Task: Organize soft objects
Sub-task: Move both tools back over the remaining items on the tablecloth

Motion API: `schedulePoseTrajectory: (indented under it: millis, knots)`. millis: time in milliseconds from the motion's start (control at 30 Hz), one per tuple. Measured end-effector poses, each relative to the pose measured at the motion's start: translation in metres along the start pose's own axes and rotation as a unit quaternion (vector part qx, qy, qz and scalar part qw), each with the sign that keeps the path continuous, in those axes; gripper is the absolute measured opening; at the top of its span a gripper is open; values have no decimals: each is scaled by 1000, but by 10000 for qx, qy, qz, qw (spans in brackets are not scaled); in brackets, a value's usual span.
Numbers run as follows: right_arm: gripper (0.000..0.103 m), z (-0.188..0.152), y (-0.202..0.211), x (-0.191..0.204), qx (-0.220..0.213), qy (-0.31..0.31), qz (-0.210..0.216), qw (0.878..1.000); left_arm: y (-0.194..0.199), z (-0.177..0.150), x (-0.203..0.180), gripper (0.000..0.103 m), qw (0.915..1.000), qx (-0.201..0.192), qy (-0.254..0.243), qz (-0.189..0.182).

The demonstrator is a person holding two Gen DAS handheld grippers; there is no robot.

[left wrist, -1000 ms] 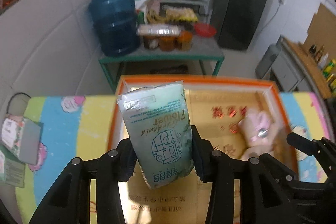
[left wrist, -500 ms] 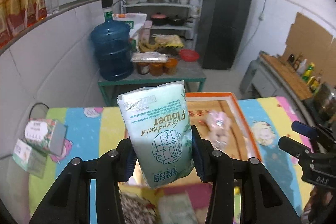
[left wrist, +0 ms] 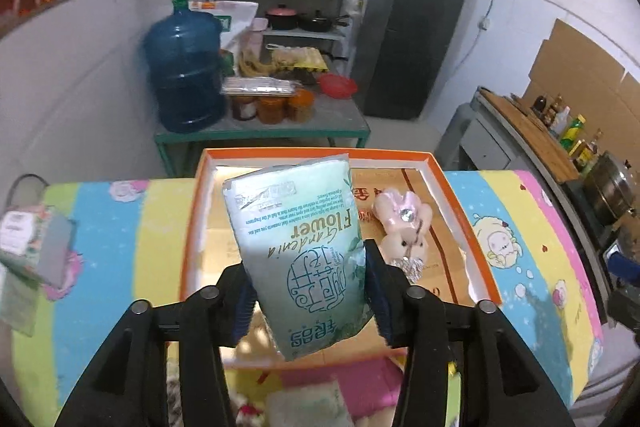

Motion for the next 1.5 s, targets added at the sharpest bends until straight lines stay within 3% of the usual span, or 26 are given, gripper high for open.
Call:
schedulePoseTrajectory:
  millis: [33,67,267,367,567,733,900,1100,1267,1500]
  knots:
    - [67,-1,0,-3,3,-29,-26,10000,-7,-3,1,75,10000,11,1,-42]
    - [67,-1,0,-6,10,-59,-58,10000,-15,-7,2,78,10000,53,-11,11]
    - [67,-2,-6,-18,55,-218,-185,9996,-47,-16,10,78,9994,185,-94,289]
    - [67,-4,-10,-21,84,-234,-203,9995,-49,-13,10,78,9996,164,-82,224]
    - [67,-12,-7,-23,103,-135,-112,9998,-2,4,-5,78,9988,-301,-392,-48]
    - [67,-44,11,-19,274,198,130,9993,60,-1,-34,78,9946,-358,-957,-181]
    - [67,-86,39,-13,480,357,367,9975,124,-39,-50,78,9945,-261,-962,-333]
    - [67,-136,66,-12,684,424,696,9943,171,-121,-65,78,9956,84,-897,-272]
    - [67,-167,73,-13,883,412,781,9922,181,-181,-77,78,9975,365,-548,-273]
    - [67,-184,72,-2,929,562,958,9895,171,-212,-82,78,9980,305,-542,82]
Point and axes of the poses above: each gripper's, at about its wrist camera, not at the fingertips, and y roughly against the way its jaws point, x to its left, z to its top, the point moved 4 cm from there along -y, roughly the way its jaws point, and after that the axes turned 13 degrees about -x, right-handed, at the moved point
